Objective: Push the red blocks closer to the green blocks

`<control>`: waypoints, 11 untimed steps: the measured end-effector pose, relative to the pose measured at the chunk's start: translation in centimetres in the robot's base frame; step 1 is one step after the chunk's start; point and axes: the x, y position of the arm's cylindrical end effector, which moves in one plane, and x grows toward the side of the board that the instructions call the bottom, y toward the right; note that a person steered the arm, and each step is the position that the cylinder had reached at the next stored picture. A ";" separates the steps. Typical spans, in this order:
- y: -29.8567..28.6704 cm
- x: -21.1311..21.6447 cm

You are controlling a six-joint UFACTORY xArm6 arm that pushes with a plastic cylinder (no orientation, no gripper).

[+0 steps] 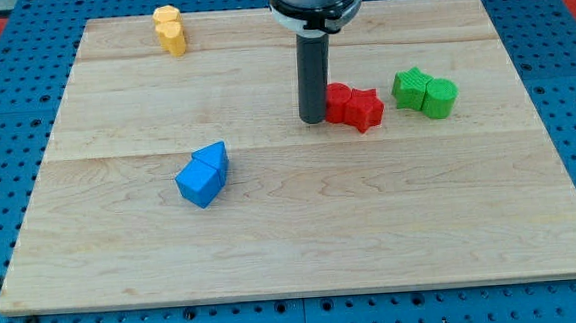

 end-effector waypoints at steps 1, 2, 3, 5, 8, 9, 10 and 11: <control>-2.2 -1.4; -2.0 -3.2; 0.4 -2.6; 2.5 -0.9; 4.4 1.9; 3.6 2.1; 5.5 3.2; 7.2 2.1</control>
